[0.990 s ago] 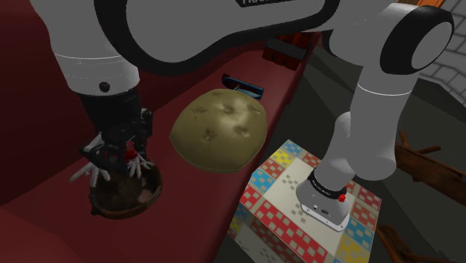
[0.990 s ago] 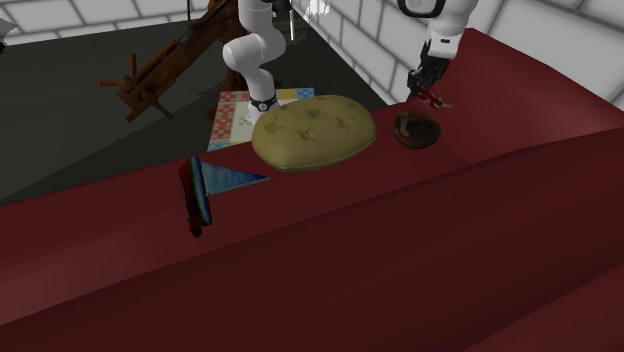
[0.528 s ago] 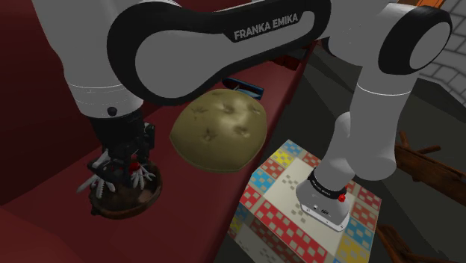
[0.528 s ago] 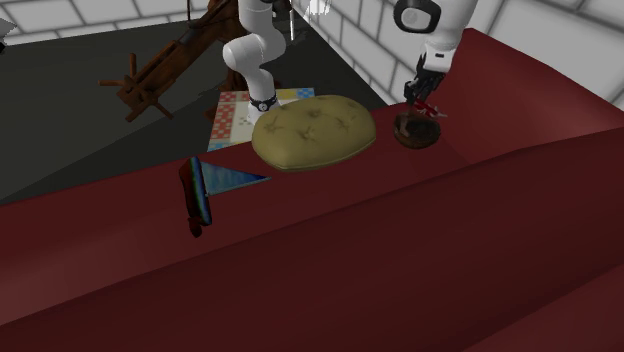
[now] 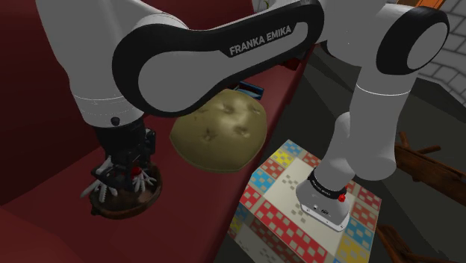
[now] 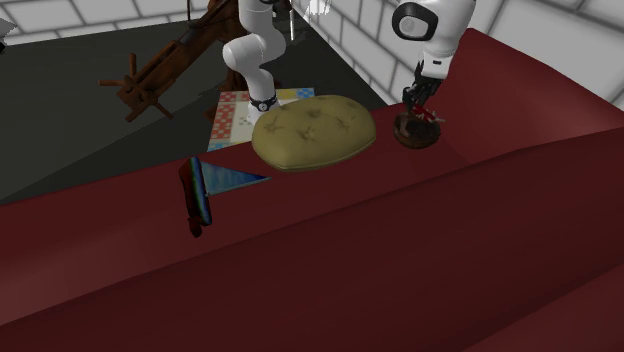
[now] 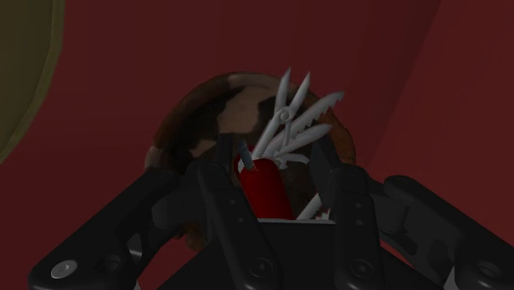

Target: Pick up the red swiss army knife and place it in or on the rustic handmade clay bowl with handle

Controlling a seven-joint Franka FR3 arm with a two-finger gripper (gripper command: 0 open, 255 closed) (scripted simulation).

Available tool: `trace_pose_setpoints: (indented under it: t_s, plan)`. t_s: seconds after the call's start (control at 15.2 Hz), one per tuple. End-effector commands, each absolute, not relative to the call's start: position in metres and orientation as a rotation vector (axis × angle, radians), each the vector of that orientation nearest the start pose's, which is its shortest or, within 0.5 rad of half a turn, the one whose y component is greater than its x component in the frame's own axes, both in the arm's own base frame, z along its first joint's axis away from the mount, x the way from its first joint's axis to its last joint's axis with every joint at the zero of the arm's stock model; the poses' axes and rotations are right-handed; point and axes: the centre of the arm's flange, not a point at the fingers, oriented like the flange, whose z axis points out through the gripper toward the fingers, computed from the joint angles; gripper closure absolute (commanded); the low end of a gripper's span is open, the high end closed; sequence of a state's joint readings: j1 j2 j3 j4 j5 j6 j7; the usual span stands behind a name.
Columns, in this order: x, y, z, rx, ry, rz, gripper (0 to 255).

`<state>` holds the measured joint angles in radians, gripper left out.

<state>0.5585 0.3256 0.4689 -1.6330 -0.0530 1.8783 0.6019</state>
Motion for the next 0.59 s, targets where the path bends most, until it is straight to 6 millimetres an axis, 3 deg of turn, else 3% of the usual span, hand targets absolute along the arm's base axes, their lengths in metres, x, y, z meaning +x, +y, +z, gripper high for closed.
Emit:
trace_pose_setpoints:
  t_s: [0.0, 0.07, 0.13, 0.46, 0.53]
  plan:
    - [0.360, 0.531, 0.443, -3.035, -0.654, 0.155, 255]
    - [0.360, 0.531, 0.443, -3.035, -0.654, 0.155, 255]
    - [0.360, 0.531, 0.443, -3.035, -0.654, 0.155, 0]
    - [0.360, 0.531, 0.443, -3.035, -0.654, 0.155, 0]
    - [0.362, 0.531, 0.456, -3.035, -0.654, 0.155, 0]
